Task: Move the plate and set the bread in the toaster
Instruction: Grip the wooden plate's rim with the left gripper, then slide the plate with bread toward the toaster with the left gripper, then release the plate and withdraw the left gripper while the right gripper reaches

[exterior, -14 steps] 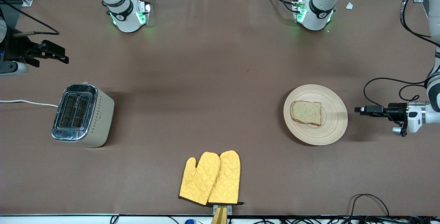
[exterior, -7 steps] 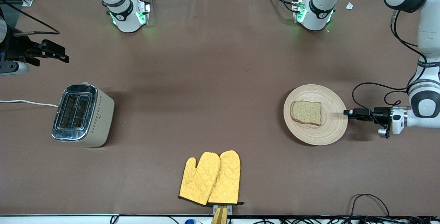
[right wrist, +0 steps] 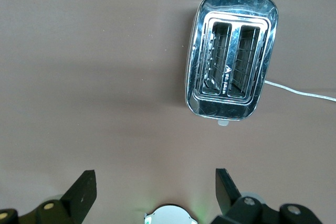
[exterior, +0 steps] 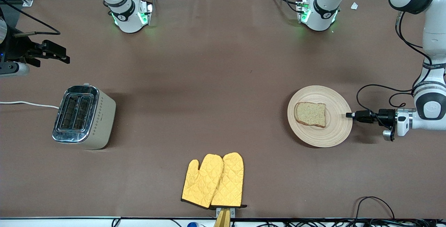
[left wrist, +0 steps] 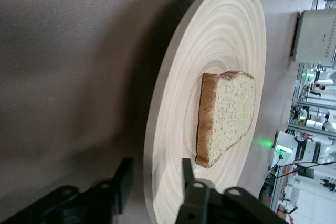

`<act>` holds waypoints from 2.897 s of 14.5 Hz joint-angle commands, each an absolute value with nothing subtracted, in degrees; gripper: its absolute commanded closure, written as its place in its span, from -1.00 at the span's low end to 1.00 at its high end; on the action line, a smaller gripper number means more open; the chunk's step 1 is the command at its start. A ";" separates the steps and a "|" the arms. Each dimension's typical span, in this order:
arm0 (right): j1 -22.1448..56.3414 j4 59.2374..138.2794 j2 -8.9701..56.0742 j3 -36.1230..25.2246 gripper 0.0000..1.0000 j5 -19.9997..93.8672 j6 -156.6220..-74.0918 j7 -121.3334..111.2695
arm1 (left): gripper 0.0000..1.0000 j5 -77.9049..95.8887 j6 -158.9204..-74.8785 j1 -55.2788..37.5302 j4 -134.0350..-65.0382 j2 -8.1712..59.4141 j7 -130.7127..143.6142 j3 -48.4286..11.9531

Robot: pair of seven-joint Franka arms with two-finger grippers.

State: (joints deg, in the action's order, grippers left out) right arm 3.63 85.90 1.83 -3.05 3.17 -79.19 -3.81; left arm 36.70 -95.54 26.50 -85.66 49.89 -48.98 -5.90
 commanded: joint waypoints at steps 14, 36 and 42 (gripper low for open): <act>3.69 86.13 0.97 -2.90 -1.00 3.69 -78.92 -3.08 | 1.00 46.83 -93.32 21.82 -83.67 49.13 -38.26 -18.89; 3.87 86.66 0.97 -3.25 -1.00 3.96 -78.75 -3.08 | -1.00 80.33 -141.42 -28.13 -76.73 58.98 -26.56 -18.63; 4.92 86.66 0.88 -2.81 -1.00 4.04 -79.10 -2.99 | -1.00 70.54 -132.57 -16.47 -80.16 53.53 -21.99 -18.11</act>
